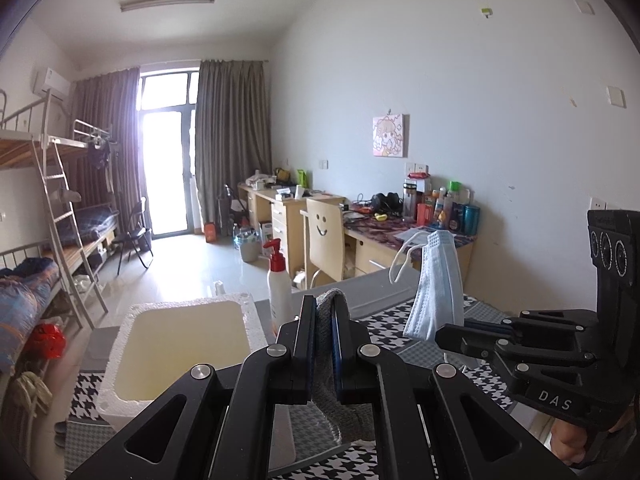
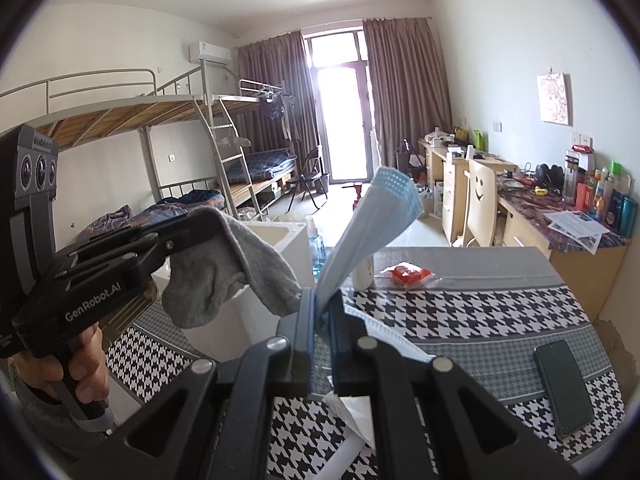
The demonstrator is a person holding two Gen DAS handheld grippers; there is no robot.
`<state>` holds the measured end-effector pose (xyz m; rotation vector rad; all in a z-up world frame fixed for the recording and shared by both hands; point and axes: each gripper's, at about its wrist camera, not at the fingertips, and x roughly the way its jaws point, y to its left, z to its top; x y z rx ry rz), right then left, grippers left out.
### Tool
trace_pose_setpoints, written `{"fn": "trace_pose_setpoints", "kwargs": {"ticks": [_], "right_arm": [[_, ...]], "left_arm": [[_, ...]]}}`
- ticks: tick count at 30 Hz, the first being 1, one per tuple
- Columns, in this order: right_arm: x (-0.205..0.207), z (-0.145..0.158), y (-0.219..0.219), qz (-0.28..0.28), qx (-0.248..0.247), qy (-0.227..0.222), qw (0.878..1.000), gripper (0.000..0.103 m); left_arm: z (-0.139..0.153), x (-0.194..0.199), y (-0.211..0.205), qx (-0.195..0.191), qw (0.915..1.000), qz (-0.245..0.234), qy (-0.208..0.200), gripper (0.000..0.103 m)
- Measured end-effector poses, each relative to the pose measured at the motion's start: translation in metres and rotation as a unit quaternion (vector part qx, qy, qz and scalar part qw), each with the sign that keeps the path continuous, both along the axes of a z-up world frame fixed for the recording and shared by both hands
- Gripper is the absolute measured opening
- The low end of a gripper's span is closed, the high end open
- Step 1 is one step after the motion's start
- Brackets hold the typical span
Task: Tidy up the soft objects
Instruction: 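Lift the grey cloth with the left tool while the right tool lifts the blue mask, then carry the grey cloth and blue mask over the white foam box with both tools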
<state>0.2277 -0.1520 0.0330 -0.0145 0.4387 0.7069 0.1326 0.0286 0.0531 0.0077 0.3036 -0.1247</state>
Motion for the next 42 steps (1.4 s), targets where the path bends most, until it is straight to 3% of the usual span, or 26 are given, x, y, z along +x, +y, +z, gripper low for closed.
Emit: {"fn": "trace_pose_setpoints", "kwargs": {"ticks": [18,42], "right_arm": [[0.012,0.009,0.016,0.013,-0.003,-0.013,1.0,0.009],[0.016,0.017,0.058,0.087,-0.003,-0.02,0.996,0.009]], "left_arm": [[0.013,0.005,0.023,-0.001,0.9995,0.025,-0.021,0.007],[0.019,0.008,0.059,-0.002,0.9936,0.11,-0.025,0.007]]}}
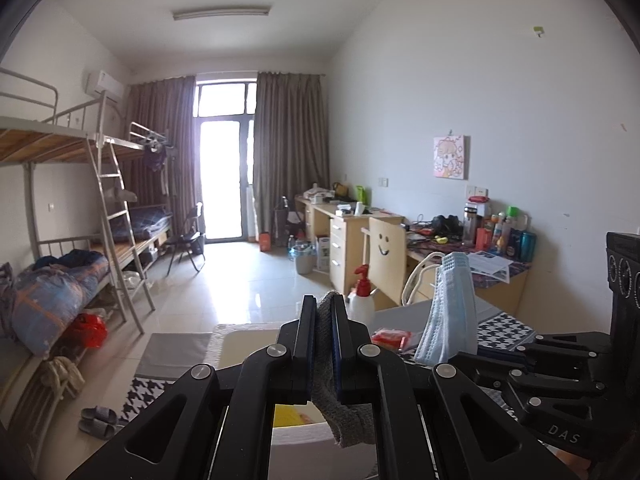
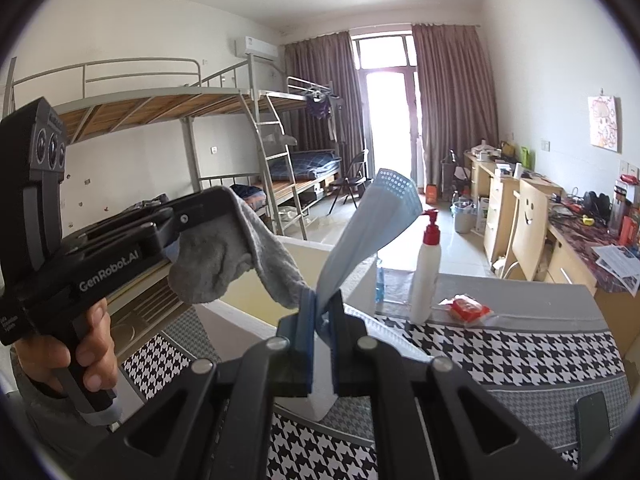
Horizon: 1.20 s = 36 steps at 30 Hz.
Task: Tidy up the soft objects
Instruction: 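Carry the grey cloth and blue mask over the white foam box with both tools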
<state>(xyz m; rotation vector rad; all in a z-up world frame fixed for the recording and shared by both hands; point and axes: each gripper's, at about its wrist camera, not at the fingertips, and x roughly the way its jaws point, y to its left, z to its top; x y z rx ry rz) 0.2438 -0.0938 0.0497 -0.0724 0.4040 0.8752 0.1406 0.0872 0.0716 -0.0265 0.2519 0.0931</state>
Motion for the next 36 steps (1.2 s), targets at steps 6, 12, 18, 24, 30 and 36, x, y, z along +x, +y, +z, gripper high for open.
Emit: {"fn": "trace_pose_setpoints", "kwargs": {"ticks": [6,12,18,24,30,36], "right_arm": [[-0.001,0.001,0.011,0.012,-0.002,0.0,1.0,0.009],[0.0,0.003,0.02,0.016,-0.009,-0.002,1.0,0.009],[0.003,0.002,0.028,0.014,-0.016,0.001,1.0,0.009],[0.003,0.0,0.033,0.009,-0.022,-0.001,1.0,0.009],[0.004,-0.001,0.04,0.003,-0.026,0.001,1.0,0.009],[0.007,-0.002,0.043,-0.008,-0.032,0.005,0.999,0.009]], "left_arm": [[-0.001,0.002,0.007,-0.001,0.9999,0.017,0.004,0.007],[-0.006,0.011,0.013,-0.003,0.9996,0.024,0.016,0.007],[-0.012,0.026,0.024,-0.011,0.9988,0.024,0.041,0.007],[-0.018,0.035,0.032,-0.014,0.9979,0.028,0.056,0.007],[-0.025,0.043,0.036,-0.013,0.9969,0.023,0.074,0.007],[-0.034,0.056,0.039,-0.011,0.9951,0.017,0.097,0.007]]}}
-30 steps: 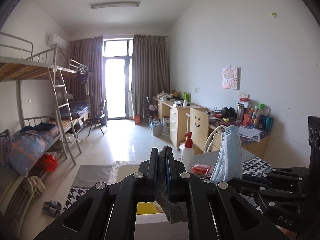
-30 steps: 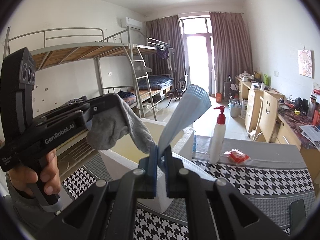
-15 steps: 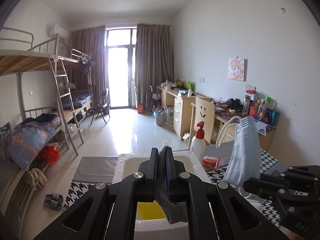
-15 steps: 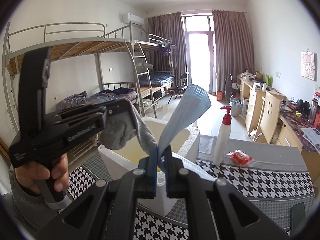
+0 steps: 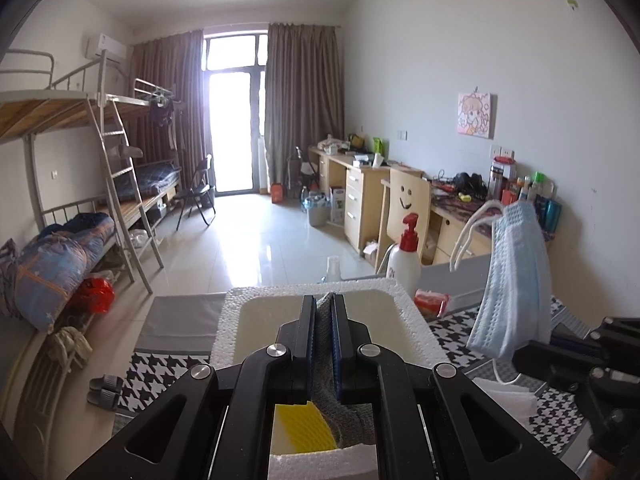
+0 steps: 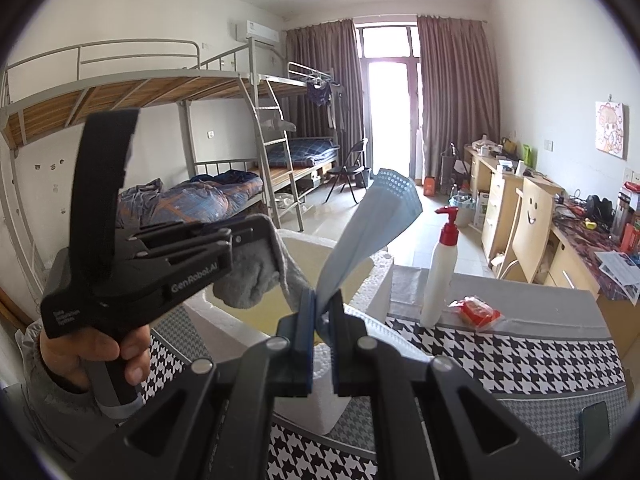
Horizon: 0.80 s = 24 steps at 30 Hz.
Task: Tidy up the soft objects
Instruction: 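Carry the grey cloth and blue mask over the white foam box with both tools, then open the left tool to drop the cloth while the right tool drops the mask into the box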
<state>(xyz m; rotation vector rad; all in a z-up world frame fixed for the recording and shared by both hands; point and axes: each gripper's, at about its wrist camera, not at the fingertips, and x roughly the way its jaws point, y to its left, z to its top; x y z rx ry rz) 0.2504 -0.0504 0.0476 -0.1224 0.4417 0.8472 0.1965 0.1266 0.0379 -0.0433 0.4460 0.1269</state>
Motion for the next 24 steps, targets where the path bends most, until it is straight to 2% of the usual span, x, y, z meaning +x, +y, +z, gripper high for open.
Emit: {"fn": "trace_pose_setpoints", "kwargs": {"ticks": [4,6,7,8,9,10,12,24], "right_arm": [[0.0,0.0,0.003,-0.005,-0.002,0.003,1.0,0.009],[0.001,-0.001,0.004,-0.007,-0.005,0.005,1.0,0.009],[0.001,-0.001,0.004,-0.008,-0.005,0.005,1.0,0.009],[0.001,-0.002,0.005,-0.009,-0.006,0.006,1.0,0.009],[0.002,-0.002,0.006,-0.009,-0.006,0.007,1.0,0.009],[0.003,-0.002,0.006,-0.01,-0.007,0.007,1.0,0.009],[0.004,-0.002,0.007,-0.011,-0.009,0.009,1.0,0.009],[0.009,-0.001,0.014,-0.005,-0.013,0.015,1.0,0.009]], "left_arm": [[-0.005,0.003,0.001,0.001,0.9999,0.002,0.01,0.008],[-0.006,0.003,0.002,-0.002,0.9999,-0.002,0.012,0.018],[-0.005,0.002,0.003,-0.003,1.0,-0.001,0.009,0.038],[-0.004,0.0,0.004,-0.003,1.0,0.005,0.005,0.073],[-0.002,-0.002,0.004,-0.002,0.9999,0.014,-0.005,0.084],[0.0,-0.005,0.005,0.001,0.9996,0.024,-0.018,0.1],[0.003,-0.011,0.007,0.003,0.9986,0.037,-0.037,0.102],[0.005,-0.022,0.018,0.004,0.9978,0.052,-0.042,0.102]]}}
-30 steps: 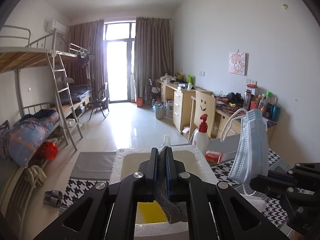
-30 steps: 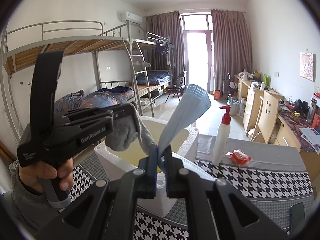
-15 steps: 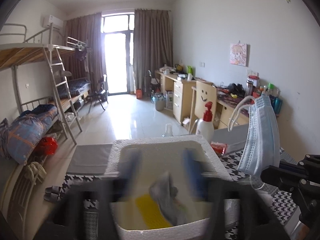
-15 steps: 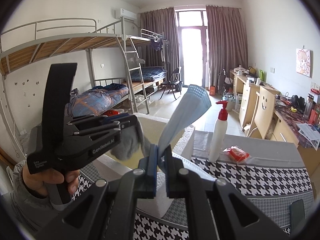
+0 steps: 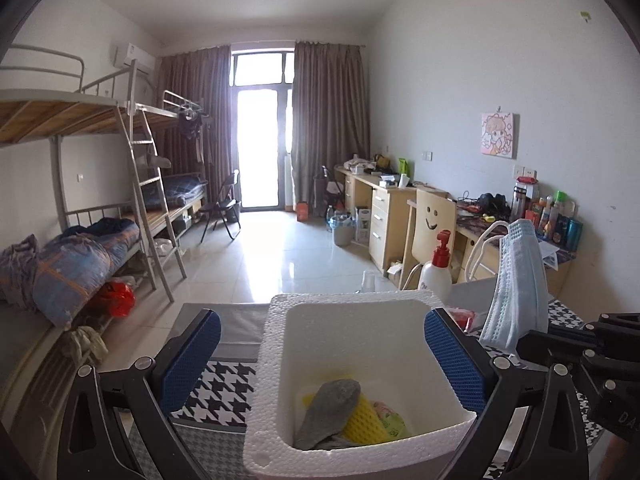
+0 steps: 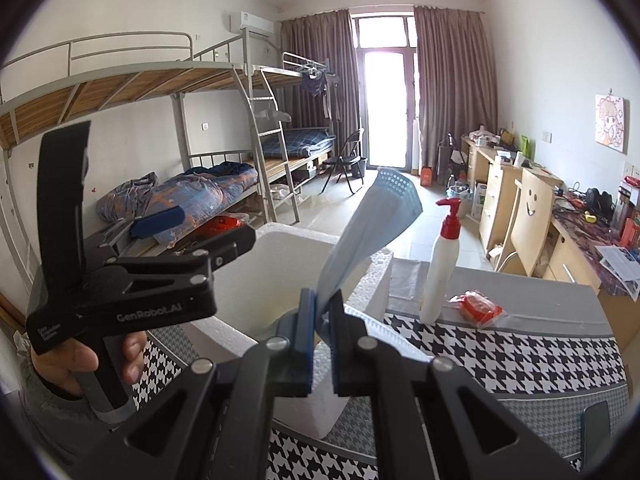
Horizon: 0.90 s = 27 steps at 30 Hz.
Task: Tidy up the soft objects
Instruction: 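Open the left tool to drop the cloth while the right tool drops the mask into the box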
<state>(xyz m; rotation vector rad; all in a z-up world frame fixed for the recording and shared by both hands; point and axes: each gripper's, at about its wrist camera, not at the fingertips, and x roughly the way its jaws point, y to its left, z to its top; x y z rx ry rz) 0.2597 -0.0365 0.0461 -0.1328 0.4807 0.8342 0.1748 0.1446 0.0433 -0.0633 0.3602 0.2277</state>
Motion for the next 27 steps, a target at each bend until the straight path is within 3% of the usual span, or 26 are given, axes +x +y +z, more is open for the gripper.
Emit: {"fn": "trace_pose_setpoints", "kwargs": {"ticks": [27], "right_arm": [[0.011,0.0,0.039,0.036,-0.011,0.012,0.999,0.009]], "left_arm": [[-0.002,-0.03,0.028,0.008,0.9976,0.068,-0.008,0.102]]}}
